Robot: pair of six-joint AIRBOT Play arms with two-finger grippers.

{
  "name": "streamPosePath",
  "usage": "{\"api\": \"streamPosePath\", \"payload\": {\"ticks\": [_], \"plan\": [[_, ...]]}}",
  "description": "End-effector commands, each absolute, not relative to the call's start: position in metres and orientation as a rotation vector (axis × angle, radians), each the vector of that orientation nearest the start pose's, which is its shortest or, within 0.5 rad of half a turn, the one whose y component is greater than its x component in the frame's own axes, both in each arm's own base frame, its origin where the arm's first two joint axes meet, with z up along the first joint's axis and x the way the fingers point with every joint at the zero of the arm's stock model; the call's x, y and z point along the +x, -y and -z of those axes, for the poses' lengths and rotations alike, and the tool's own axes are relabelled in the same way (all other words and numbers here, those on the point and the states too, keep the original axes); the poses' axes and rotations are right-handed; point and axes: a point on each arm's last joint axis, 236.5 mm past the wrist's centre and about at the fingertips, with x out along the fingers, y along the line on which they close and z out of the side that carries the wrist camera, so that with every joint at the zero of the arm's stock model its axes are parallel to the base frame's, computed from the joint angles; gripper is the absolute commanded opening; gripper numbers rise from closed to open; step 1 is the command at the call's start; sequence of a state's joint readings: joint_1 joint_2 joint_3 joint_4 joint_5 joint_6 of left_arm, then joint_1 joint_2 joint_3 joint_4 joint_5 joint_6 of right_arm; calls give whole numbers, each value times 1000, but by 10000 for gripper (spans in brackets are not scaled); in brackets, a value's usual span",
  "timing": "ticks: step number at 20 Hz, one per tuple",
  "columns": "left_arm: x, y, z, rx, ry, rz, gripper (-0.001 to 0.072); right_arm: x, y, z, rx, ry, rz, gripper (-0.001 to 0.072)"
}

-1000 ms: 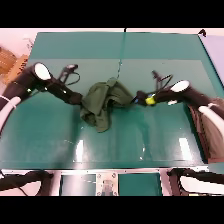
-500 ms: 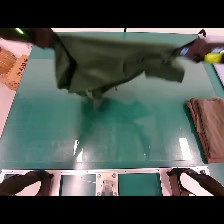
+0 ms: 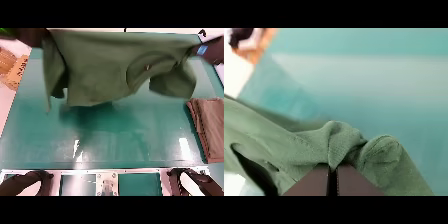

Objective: Fold the shirts.

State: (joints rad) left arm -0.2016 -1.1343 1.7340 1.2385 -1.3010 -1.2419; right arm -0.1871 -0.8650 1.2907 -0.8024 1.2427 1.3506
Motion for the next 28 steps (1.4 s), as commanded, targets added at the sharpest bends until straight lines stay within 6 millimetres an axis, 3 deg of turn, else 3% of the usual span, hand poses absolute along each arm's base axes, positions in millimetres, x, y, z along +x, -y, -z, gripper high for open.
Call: {"api": "streamPosePath", "payload": {"ticks": [1, 3, 5, 7, 9, 10, 11, 12, 13, 16, 18, 19, 20, 24, 26, 28], "plan": [[395, 178, -221, 106, -694, 662, 19, 347, -87, -165, 483, -809, -417, 18], [412, 195, -167, 18, -744, 696, 19, 357, -75, -101, 539, -878, -338, 18], [415, 217, -107, -79, -844, 771, 20, 367, -63, -45, 585, -944, -257, 18], [403, 231, -53, -136, -1005, 847, 20, 377, -55, -7, 590, -1002, -224, 18], [383, 234, -19, -157, -1155, 897, 23, 389, -45, 17, 596, -1043, -200, 18], [375, 234, -13, -157, -1193, 915, 258, 395, -37, 22, 604, -1052, -189, 19], [373, 233, -14, -160, -1208, 909, 631, 400, -28, 19, 617, -1053, -183, 53], [375, 229, -17, -149, -1218, 890, 707, 405, -18, 10, 623, -1036, -176, 225], [377, 221, -23, -114, -1225, 878, 707, 410, -5, -6, 625, -1010, -170, 341], [401, 172, -49, -45, -1223, 762, 706, 403, 41, -50, 659, -962, -92, 336], [418, 140, -63, -96, -1203, 675, 707, 384, 45, -60, 710, -968, -67, 377], [424, 127, -65, -123, -1198, 639, 706, 370, 32, -55, 722, -999, -88, 441], [427, 114, -64, -145, -1199, 611, 706, 357, 14, -46, 732, -1035, -118, 445], [434, 83, -63, -189, -1190, 546, 706, 300, -91, 29, 786, -1246, -231, 454], [434, 81, -63, -188, -1190, 543, 706, 299, -128, 61, 791, -1227, -212, 454], [435, 81, -63, -188, -1189, 543, 706, 304, -168, 78, 815, -1223, -226, 455]]}}
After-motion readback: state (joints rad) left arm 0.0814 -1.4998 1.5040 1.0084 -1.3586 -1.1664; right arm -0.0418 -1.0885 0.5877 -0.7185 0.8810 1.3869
